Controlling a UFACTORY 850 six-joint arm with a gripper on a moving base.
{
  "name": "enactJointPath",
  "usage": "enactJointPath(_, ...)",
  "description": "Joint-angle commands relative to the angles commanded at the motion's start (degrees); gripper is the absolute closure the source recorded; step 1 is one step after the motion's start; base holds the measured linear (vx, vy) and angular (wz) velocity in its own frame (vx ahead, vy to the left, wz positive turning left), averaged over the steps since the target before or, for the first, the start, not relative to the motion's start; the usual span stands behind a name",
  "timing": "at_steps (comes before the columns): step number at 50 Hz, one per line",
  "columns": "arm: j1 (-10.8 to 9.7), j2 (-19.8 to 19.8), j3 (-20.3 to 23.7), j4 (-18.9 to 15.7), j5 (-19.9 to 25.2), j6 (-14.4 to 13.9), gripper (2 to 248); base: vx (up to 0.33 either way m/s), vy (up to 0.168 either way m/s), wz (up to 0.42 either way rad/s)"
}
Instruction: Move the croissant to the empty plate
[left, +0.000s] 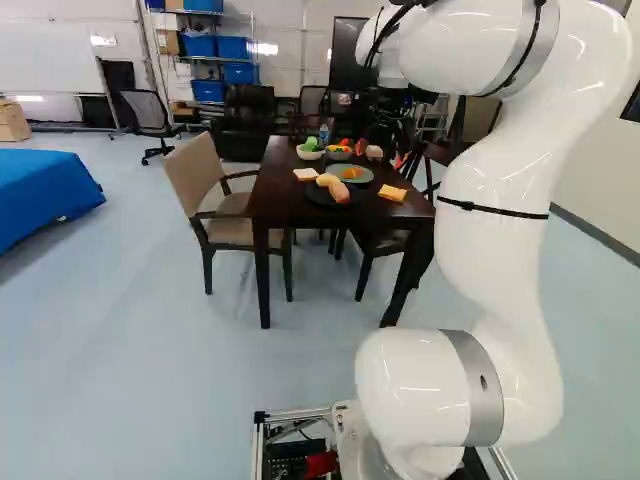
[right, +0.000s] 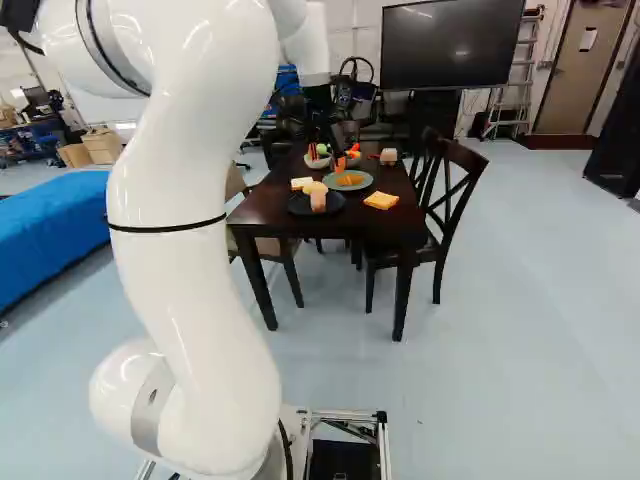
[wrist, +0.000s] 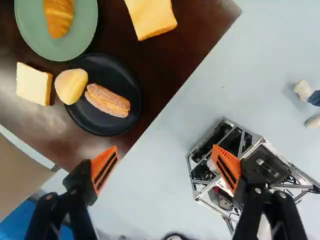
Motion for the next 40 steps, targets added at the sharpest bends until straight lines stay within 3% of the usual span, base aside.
enactJointPath(40, 0.00, 0.00, 0.00, 0.00, 0.00, 0.00, 3, -0.158, 0.002, 0.015)
